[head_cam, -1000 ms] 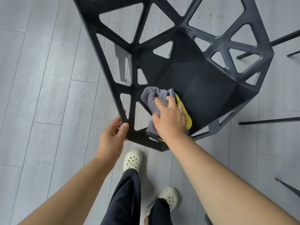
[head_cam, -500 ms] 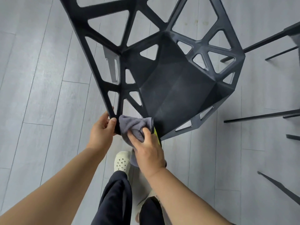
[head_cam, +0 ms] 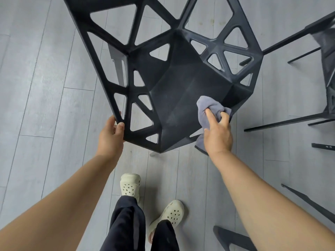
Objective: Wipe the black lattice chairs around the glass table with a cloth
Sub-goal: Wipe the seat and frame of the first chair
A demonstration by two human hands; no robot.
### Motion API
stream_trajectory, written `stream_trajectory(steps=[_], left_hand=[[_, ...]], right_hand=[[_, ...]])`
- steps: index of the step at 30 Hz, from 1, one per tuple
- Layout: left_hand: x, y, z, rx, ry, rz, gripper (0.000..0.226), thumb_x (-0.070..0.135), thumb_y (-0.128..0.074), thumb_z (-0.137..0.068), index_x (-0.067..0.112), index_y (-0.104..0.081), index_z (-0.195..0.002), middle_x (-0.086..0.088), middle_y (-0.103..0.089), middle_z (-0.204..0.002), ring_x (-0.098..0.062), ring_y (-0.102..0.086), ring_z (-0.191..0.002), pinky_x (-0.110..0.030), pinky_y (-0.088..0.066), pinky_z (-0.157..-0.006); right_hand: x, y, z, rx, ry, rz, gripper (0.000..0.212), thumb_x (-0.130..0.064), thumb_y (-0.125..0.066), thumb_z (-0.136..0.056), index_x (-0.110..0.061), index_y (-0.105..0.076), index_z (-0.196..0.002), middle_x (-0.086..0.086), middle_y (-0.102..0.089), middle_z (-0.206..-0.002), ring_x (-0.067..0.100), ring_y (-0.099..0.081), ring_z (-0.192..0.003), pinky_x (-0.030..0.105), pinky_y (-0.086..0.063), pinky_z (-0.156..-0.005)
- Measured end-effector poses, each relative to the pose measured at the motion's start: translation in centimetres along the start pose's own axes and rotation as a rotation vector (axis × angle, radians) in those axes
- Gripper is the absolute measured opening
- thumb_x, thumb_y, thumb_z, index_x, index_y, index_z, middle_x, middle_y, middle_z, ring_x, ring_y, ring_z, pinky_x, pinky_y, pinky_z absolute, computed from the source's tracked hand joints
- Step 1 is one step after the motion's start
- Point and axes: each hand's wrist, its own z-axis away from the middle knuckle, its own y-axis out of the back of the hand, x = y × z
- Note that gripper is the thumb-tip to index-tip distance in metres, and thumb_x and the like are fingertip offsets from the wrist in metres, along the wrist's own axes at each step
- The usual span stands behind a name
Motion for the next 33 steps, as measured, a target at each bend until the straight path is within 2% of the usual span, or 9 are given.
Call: stream_trajectory(steps=[2,6,9,13,16,19,26,28,33], left_hand=[[-0.1,-1.1,0.1,0.093,-0.017,-0.057,0.019,0.020,-0.035,-0.101,0.029,-0.046,-0.114,-0.005,-0.058,-0.107,-0.025,-0.056,-0.101,-0.039,-0.045,-0.090],[-0.6,-4.2,1.0,0.330,0.041,-0.159,0.044,0.003,-0.043,-0.088,0.014,-0.039,-0.130,-0.005,-0.049,-0.125,-0.027,-0.047,-0.114,-0.043,-0.042,-0.097],[-1.2,-6.8,2.8,0.461,-0.032,-0.424,0.074,0.003,-0.053,-0.082,0.006,-0.018,-0.147,-0.013,-0.023,-0.149,-0.032,-0.020,-0.135,-0.043,-0.022,-0.112],[-1.7,-10.0,3.7,0.228,-0.464,-0.616,0.073,-0.004,-0.053,-0.080,0.000,-0.021,-0.146,-0.020,-0.023,-0.149,-0.031,-0.017,-0.137,-0.036,-0.014,-0.115],[-1.6,-11.8,2.4,0.045,-0.533,-0.683,0.066,-0.004,-0.050,-0.085,-0.003,-0.022,-0.146,-0.021,-0.025,-0.151,-0.032,-0.017,-0.141,-0.033,-0.009,-0.115],[-1.2,-14.0,0.9,-0.121,-0.593,-0.750,0.072,-0.002,-0.049,-0.084,-0.002,-0.015,-0.148,-0.018,-0.016,-0.155,-0.028,-0.007,-0.146,-0.026,0.002,-0.115],[-0.8,-17.5,-0.1,-0.278,-0.434,-1.127,0.104,0.039,-0.052,-0.082,0.011,0.025,-0.145,-0.008,0.027,-0.154,-0.022,0.030,-0.140,-0.036,0.023,-0.110],[-0.2,-17.6,-0.1,-0.353,-0.348,-1.213,0.110,0.038,-0.053,-0.080,0.012,0.035,-0.140,-0.008,0.036,-0.149,-0.023,0.037,-0.136,-0.038,0.025,-0.109],[0.9,-17.7,-0.2,-0.433,-0.252,-1.312,0.103,0.020,-0.045,-0.083,0.012,0.051,-0.120,-0.010,0.046,-0.143,-0.024,0.045,-0.129,-0.041,0.026,-0.109]], right_hand=[[-1.9,-1.1,1.9,0.013,0.020,-0.073,0.065,-0.002,-0.059,-0.082,-0.036,-0.042,-0.135,0.007,-0.029,-0.134,0.036,-0.051,-0.109,0.039,-0.048,-0.077],[-4.9,-3.4,8.2,-0.067,0.108,-0.213,0.063,0.001,-0.061,-0.078,-0.033,-0.048,-0.129,0.012,-0.026,-0.141,0.035,-0.051,-0.115,0.038,-0.049,-0.087],[-4.4,-4.4,11.5,-0.161,0.240,-0.267,0.062,-0.002,-0.070,-0.074,-0.030,-0.049,-0.125,0.013,-0.032,-0.138,0.032,-0.055,-0.111,0.034,-0.053,-0.086],[-1.6,-3.8,8.4,-0.151,0.307,-0.281,0.054,-0.004,-0.077,-0.066,-0.031,-0.054,-0.107,0.008,-0.046,-0.115,0.031,-0.061,-0.083,0.032,-0.054,-0.058],[0.4,-3.1,5.3,-0.122,0.337,-0.268,0.055,-0.001,-0.072,-0.062,-0.031,-0.049,-0.102,0.007,-0.047,-0.105,0.031,-0.056,-0.066,0.028,-0.039,-0.046],[2.2,-2.7,3.0,-0.067,0.322,-0.277,0.052,0.002,-0.067,-0.063,-0.030,-0.048,-0.099,0.010,-0.049,-0.102,0.033,-0.053,-0.061,0.029,-0.038,-0.044],[5.6,-1.6,-1.2,-0.008,0.326,-0.263,0.048,0.001,-0.059,-0.068,-0.031,-0.045,-0.100,0.010,-0.050,-0.107,0.034,-0.054,-0.065,0.036,-0.048,-0.045],[6.3,-1.3,-2.0,-0.025,0.336,-0.263,0.043,-0.001,-0.057,-0.071,-0.029,-0.049,-0.103,0.009,-0.048,-0.110,0.032,-0.054,-0.068,0.036,-0.049,-0.048],[8.5,1.2,-7.9,0.030,0.036,-0.296,0.032,-0.006,-0.057,-0.080,-0.024,-0.058,-0.106,0.004,-0.043,-0.108,0.033,-0.054,-0.076,0.037,-0.046,-0.061]])
